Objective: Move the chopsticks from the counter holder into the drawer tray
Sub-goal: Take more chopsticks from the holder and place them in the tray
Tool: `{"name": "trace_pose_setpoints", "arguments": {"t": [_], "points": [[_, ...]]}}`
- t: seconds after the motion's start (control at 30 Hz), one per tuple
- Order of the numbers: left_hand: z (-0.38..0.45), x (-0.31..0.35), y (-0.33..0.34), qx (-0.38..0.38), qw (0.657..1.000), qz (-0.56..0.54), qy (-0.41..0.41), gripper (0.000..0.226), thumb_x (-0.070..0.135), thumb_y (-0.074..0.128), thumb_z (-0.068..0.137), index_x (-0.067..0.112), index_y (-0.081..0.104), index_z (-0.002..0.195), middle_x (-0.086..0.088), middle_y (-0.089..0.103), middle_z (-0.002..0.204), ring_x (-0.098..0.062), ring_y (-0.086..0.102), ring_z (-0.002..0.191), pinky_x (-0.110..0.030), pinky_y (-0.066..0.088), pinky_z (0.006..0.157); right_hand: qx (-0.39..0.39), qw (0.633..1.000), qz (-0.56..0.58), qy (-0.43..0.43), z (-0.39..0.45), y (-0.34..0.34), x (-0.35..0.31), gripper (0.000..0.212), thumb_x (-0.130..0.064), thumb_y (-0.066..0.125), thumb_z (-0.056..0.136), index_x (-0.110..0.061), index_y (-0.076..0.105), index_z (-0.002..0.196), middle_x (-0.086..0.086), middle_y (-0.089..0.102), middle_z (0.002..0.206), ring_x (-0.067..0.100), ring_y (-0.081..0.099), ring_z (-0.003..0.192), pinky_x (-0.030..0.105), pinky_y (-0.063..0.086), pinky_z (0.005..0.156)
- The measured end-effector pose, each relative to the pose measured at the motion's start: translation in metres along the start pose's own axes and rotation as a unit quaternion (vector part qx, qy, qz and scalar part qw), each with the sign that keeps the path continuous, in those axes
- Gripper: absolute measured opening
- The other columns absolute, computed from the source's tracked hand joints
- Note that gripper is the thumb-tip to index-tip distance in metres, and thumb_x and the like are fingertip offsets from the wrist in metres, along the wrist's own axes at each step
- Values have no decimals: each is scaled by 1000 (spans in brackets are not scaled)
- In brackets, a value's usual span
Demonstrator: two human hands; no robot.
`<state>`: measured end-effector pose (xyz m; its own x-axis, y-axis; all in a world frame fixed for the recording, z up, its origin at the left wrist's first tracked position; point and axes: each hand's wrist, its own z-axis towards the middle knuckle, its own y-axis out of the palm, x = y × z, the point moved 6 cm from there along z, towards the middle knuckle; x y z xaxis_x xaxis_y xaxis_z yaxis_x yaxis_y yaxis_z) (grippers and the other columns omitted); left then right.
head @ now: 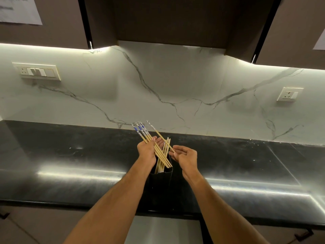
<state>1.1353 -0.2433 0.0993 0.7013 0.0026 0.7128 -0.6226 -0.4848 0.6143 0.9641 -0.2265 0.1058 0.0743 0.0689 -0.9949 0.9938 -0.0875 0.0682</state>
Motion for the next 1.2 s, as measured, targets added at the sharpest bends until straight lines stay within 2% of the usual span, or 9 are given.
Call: {"name": "trace_pose_setpoints", "arguments": {"t": [0.13, 0.3, 0.5, 0.67, 0.77, 0.87, 0.97, 1.1, 1.2], "points": [[3, 2, -5, 17, 1000, 11, 12, 18, 1, 54, 101, -7, 66, 111, -22, 76, 95, -28, 78, 83, -38, 63, 75, -32, 999, -42, -10, -1, 9, 3, 28, 12, 64, 91, -4, 72, 113, 9, 79, 99, 17, 79, 87, 36, 64, 83], [7, 6, -9, 34, 999, 10, 27, 17, 2, 55, 101, -6, 66, 111, -19, 78, 89, -29, 78, 80, -34, 64, 64, -64, 995, -78, -25, -6, 16, 9, 27, 7, 67, 91, -10, 75, 110, 5, 79, 98, 11, 78, 86, 24, 63, 74], [4, 4, -1, -6, 1000, 9, 12, 19, 5, 51, 103, -3, 65, 114, -17, 78, 94, -28, 78, 87, -37, 63, 74, -124, 988, -90, -17, -10, 24, 14, 31, 9, 60, 95, -6, 71, 120, 9, 79, 103, 21, 79, 87, 43, 65, 80], [2, 5, 0, -22, 1000, 13, 6, 20, 7, 49, 105, -1, 65, 113, -19, 77, 99, -29, 78, 89, -38, 63, 74, -157, 983, -92, 11, -12, 27, 15, 34, 11, 58, 95, -3, 68, 124, 13, 79, 98, 28, 79, 85, 47, 64, 82], [0, 5, -1, -30, 999, 21, 9, 18, 7, 51, 104, 0, 66, 111, -18, 77, 99, -28, 78, 88, -37, 64, 74, -174, 979, -100, 27, -12, 29, 16, 34, 10, 54, 97, -4, 67, 125, 12, 79, 96, 28, 79, 86, 45, 65, 81], [-1, 3, -2, -32, 999, 36, 7, 17, 7, 52, 104, 1, 67, 110, -17, 77, 96, -26, 78, 86, -35, 64, 75, -195, 973, -121, 27, -15, 33, 15, 23, -8, 57, 103, -9, 70, 122, 12, 79, 94, 28, 79, 86, 46, 65, 79], [-3, 0, -1, -38, 998, 45, 3, 17, 7, 52, 103, 2, 67, 109, -16, 77, 95, -25, 78, 84, -36, 64, 76, -184, 972, -141, 29, -16, 36, 14, 21, -22, 59, 103, -9, 72, 114, 12, 79, 90, 29, 79, 84, 49, 65, 80], [-10, -4, 4, -60, 996, 69, -4, 19, 8, 52, 104, 2, 67, 113, -16, 78, 95, -26, 78, 88, -36, 64, 76, -154, 978, -136, 36, -18, 43, 12, 23, -20, 58, 104, -1, 71, 107, 16, 78, 85, 29, 77, 73, 50, 65, 78], [-14, -5, 7, -87, 992, 91, -10, 21, 8, 49, 105, 2, 66, 115, -16, 79, 95, -27, 78, 89, -36, 63, 74, -135, 981, -134, 38, -18, 44, 11, 24, -18, 58, 104, 1, 72, 103, 17, 78, 83, 29, 78, 73, 48, 65, 76]]}}
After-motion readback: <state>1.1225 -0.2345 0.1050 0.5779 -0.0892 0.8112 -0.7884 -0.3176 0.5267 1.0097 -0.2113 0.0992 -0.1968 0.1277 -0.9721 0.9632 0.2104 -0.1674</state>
